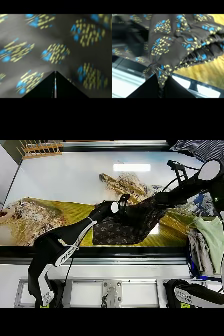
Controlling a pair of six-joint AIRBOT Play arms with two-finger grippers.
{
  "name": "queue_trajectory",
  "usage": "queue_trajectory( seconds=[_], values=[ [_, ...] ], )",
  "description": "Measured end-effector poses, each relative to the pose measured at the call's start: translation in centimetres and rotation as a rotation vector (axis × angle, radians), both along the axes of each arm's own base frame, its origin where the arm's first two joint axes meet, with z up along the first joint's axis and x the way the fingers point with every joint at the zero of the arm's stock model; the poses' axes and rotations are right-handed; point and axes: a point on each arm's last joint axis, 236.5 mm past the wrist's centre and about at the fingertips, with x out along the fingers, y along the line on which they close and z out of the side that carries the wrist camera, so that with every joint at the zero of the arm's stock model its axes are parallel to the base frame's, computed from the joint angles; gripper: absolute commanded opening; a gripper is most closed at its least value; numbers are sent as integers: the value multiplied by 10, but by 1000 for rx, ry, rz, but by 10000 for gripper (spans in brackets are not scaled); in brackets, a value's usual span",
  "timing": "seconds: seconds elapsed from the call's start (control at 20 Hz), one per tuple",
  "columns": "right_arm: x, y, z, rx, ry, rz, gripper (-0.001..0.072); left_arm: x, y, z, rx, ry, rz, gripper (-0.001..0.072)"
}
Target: Fold the clothes and pants, and hang the long-sleeved shirts on hangers.
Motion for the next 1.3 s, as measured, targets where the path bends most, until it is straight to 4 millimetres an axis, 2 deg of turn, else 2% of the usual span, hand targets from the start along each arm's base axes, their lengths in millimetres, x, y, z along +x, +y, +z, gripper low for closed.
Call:
queue_trajectory(
  seconds=[0.2,0.3,0.4,0.5,0.65,0.8,0.9,0.95,1.0,1.05,1.1,1.2,1.3],
  values=[
    [-3,13,3,-11,-5,30,13,5,-11,0,-4,15,-22,2],
    [-3,15,2,-17,-4,36,13,17,-3,9,-10,10,-9,2],
    [-3,17,0,-23,1,43,13,35,15,25,-7,-10,15,2],
    [-3,24,-4,-26,4,59,14,57,46,48,9,-54,51,2],
    [1,47,-13,-23,-7,105,14,93,109,91,58,-146,121,2],
    [2,93,-29,-11,-24,190,14,120,184,142,97,-234,217,2],
    [1,136,-45,3,-49,261,27,130,231,176,111,-285,290,2],
    [1,162,-54,15,-72,302,174,131,251,192,114,-305,323,2],
    [0,188,-65,26,-104,345,482,132,271,207,117,-325,358,2],
    [-1,211,-73,37,-133,377,713,131,291,222,123,-346,391,2],
    [-2,238,-81,54,-179,417,707,129,306,233,127,-357,416,2],
    [-5,276,-83,96,-261,457,704,121,330,250,135,-371,456,2],
    [-3,291,-73,122,-325,460,704,111,347,261,141,-384,487,2]
  ],
)
